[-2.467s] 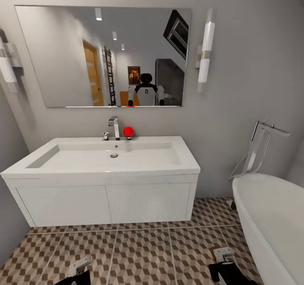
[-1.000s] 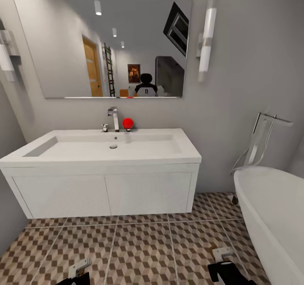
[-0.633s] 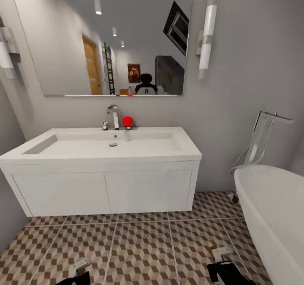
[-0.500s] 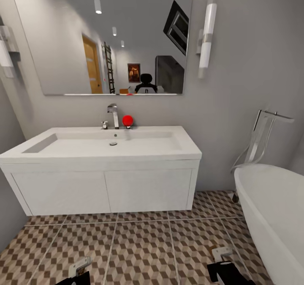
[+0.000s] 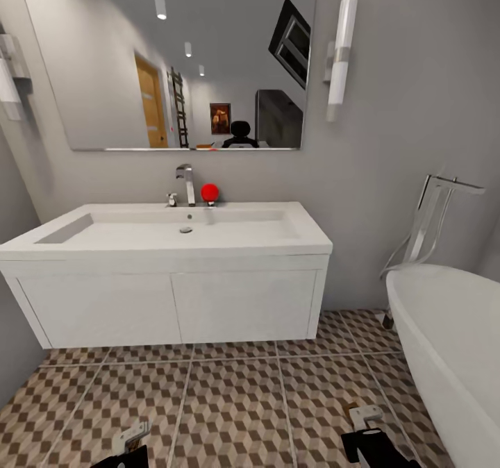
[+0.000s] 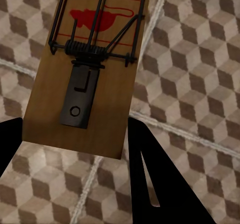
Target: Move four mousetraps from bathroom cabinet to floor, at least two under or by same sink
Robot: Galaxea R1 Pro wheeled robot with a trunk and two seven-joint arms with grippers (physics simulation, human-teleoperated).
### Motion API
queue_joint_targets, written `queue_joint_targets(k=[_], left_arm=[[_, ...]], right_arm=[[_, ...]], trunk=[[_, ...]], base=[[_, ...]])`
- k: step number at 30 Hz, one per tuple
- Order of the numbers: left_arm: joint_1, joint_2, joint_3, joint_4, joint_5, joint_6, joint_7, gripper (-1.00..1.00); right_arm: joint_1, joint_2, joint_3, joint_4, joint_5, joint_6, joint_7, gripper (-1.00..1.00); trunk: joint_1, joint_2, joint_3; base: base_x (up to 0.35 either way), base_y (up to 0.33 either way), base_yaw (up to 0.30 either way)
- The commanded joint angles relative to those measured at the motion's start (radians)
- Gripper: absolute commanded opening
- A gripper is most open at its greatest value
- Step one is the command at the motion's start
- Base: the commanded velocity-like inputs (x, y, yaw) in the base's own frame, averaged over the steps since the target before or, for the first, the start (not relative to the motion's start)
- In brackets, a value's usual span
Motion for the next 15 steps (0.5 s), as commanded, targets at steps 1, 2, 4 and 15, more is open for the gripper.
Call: queue_joint_targets(k=[1,2,4,15], left_arm=[[0.000,0.000,0.000,-0.003,0.002,0.007,0.003,-1.00],[0.000,0.000,0.000,-0.002,0.002,0.007,0.003,-1.00],[0.000,0.000,0.000,-0.002,0.002,0.007,0.003,-1.00],[0.000,-0.002,-0.025,-0.152,-0.107,0.068,0.003,-1.00]], right_arm=[[0.000,0.001,-0.005,-0.002,0.007,0.004,0.003,-1.00],[0.000,0.001,-0.005,-0.002,0.007,0.004,0.003,-1.00],[0.000,0.000,-0.005,-0.002,0.008,0.004,0.002,-1.00],[0.000,0.011,-0.005,-0.098,0.013,0.059,-0.030,-1.00]], trunk=[[0.000,0.000,-0.001],[0.000,0.000,-0.001],[0.000,0.000,-0.001],[0.015,-0.028,-0.014]], base=[[0.000,0.000,0.000],[0.000,0.000,0.000],[0.000,0.000,0.000],[0.000,0.000,0.000]])
